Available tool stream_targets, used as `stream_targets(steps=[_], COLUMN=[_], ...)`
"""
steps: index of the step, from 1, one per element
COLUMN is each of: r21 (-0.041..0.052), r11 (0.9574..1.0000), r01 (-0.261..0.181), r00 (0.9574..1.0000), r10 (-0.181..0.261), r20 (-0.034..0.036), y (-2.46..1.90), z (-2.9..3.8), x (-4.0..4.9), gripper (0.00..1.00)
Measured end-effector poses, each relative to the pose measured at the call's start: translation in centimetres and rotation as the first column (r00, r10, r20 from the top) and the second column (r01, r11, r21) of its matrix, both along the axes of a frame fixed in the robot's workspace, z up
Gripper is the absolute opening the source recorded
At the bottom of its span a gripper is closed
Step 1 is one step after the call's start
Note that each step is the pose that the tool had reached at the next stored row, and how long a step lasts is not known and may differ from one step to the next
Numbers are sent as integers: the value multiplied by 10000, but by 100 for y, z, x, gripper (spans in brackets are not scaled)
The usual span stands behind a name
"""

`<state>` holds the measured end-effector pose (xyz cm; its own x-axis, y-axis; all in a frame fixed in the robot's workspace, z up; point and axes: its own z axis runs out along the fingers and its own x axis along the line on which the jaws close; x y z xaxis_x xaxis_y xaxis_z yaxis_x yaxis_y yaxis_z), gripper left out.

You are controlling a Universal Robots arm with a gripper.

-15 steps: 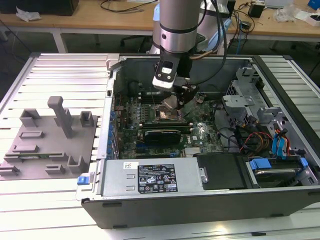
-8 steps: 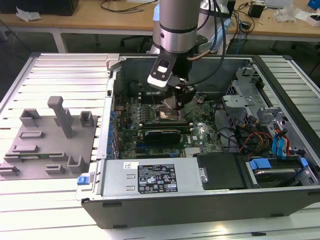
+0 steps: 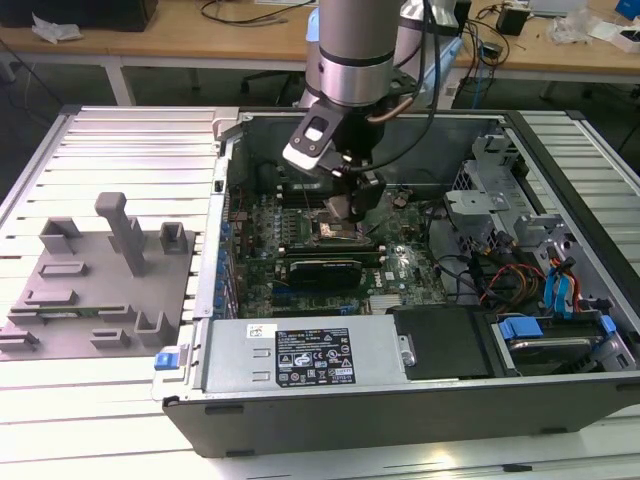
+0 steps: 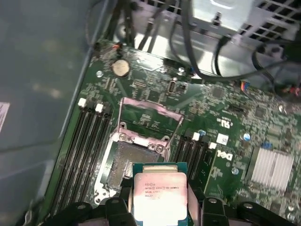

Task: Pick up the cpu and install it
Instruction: 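Place the cpu into insertion slot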

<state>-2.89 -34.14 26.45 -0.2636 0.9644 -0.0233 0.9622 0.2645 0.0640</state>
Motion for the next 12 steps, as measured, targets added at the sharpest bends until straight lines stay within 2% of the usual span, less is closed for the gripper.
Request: stream_targets(steps=[1, 5, 7, 9, 10, 12], r21=[0, 1, 0, 0, 0, -1], r11=[9995, 9947, 9843, 9768, 9745, 9741], r01=[311, 1032, 1768, 2141, 2243, 2262], r00=[9995, 9947, 9843, 9768, 9745, 9741], r10=[-311, -1032, -1768, -2141, -2243, -2262], r20=[0, 0, -1, 0, -1, 0], y=[0, 0, 0, 0, 0, 0], z=[-1, -3, -5, -6, -6, -6], x=[0, 0, 0, 0, 0, 0], gripper=[55, 55, 55, 55, 55, 55])
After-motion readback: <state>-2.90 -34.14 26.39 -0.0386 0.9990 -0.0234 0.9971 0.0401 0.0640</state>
